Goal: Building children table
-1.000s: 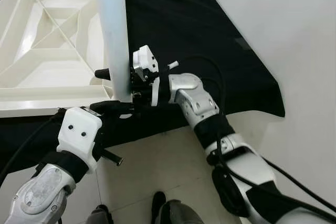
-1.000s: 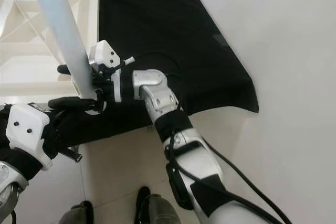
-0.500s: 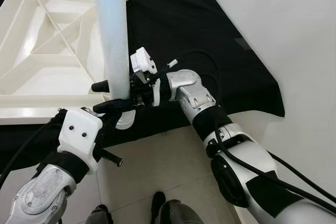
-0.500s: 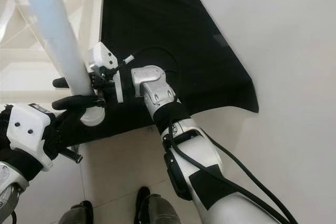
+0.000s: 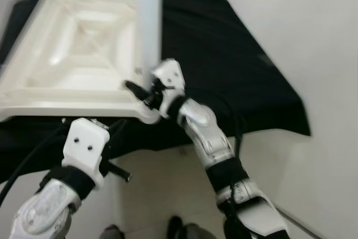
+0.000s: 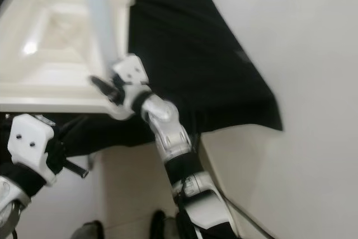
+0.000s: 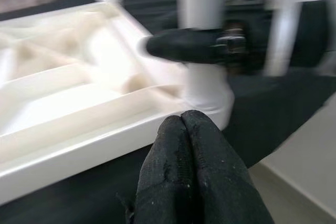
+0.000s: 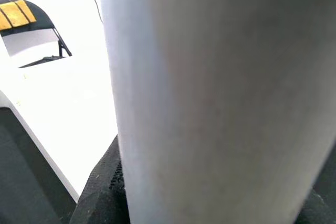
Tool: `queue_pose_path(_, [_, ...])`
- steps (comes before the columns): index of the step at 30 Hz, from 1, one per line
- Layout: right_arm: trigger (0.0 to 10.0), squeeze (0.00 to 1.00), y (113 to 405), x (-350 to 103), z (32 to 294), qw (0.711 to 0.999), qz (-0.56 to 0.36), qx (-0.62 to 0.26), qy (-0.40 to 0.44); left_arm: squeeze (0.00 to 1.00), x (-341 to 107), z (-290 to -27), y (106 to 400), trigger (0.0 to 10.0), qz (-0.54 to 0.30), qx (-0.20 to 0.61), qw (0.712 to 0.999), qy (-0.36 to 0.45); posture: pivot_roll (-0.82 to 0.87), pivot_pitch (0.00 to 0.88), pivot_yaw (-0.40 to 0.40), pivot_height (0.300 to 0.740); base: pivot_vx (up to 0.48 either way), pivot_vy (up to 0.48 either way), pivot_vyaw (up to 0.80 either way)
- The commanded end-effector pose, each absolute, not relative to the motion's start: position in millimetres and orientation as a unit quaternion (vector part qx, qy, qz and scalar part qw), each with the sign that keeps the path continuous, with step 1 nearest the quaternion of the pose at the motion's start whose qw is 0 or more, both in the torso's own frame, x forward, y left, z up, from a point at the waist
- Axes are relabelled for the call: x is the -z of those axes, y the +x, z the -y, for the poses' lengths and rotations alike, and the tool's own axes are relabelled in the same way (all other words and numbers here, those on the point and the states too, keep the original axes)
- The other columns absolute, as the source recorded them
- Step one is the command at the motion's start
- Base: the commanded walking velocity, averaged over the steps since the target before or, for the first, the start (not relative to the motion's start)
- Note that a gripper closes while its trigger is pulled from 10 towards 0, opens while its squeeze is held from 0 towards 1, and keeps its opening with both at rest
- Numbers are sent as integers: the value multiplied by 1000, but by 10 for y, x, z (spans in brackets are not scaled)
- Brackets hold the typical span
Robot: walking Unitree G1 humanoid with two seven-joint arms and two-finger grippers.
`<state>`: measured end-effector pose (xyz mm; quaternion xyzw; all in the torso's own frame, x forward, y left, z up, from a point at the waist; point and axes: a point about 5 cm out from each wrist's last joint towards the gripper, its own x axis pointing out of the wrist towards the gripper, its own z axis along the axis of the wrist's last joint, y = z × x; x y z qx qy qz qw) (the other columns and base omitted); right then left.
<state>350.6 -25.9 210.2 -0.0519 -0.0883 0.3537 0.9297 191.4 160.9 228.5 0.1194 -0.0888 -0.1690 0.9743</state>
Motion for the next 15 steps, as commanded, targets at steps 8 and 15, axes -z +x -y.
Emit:
queue_pose_path(8, [4784, 0, 3545, -1720, 56, 920, -8, -386, -70, 0, -2287, -1606, 1933, 10000, 92, 176, 973, 121, 204, 264, -181, 740, 0, 0, 0])
queue_pose_path(15, [10000, 1000, 3578, -2093, -182, 900, 39, -432, -35, 0, -2304, -1623, 1948, 10000, 97, 169, 974, 120, 207, 266, -184, 740, 0, 0, 0])
